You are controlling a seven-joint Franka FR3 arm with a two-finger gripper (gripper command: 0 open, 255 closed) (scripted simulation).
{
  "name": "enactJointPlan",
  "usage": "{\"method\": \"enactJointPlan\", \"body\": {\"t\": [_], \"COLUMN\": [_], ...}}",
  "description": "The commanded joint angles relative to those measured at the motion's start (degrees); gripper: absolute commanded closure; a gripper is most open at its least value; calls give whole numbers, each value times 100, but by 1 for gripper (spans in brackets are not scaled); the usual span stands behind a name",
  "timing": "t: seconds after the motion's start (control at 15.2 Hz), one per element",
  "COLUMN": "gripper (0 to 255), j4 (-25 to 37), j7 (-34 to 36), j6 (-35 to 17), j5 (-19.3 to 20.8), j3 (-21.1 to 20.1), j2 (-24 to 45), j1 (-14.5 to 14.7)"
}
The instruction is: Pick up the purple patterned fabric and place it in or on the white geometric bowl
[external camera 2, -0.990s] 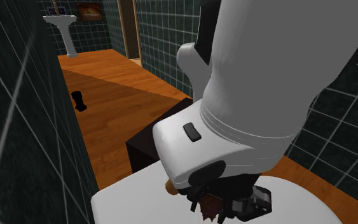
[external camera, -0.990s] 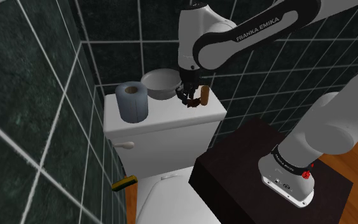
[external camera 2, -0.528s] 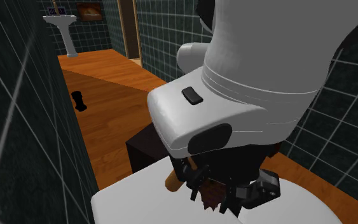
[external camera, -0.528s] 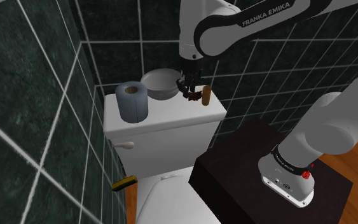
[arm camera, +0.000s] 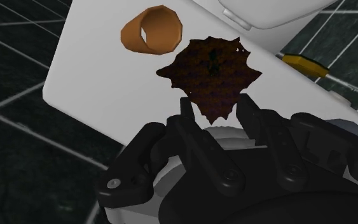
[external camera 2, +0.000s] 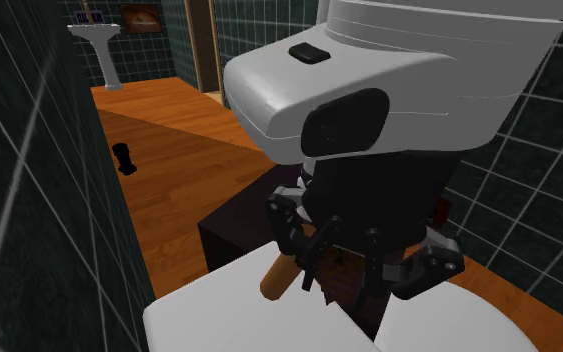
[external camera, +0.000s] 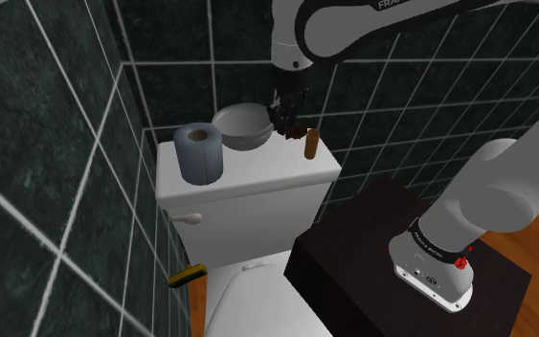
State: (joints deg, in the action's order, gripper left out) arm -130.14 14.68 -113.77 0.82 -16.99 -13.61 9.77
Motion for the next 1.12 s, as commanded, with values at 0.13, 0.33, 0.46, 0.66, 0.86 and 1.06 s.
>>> {"method": "enactJointPlan", "body": {"t": [0.13,0.33,0.46,0.66,0.86,1.06], "gripper": [255,255,255,255,255,255], "j4": [221,404,531,1047,1816,2666], "j7": [-47,-72,-88,-44,33,105], "j6": [323,557,712,784,880,1052], "j5": [-25,-37,-43,85,289,503], "j3": [25,39,48,23,-12,-29], "j2": [-104,-158,-188,273,978,1696], "j1": [-1,-2,-4,-56,-100,-96]}}
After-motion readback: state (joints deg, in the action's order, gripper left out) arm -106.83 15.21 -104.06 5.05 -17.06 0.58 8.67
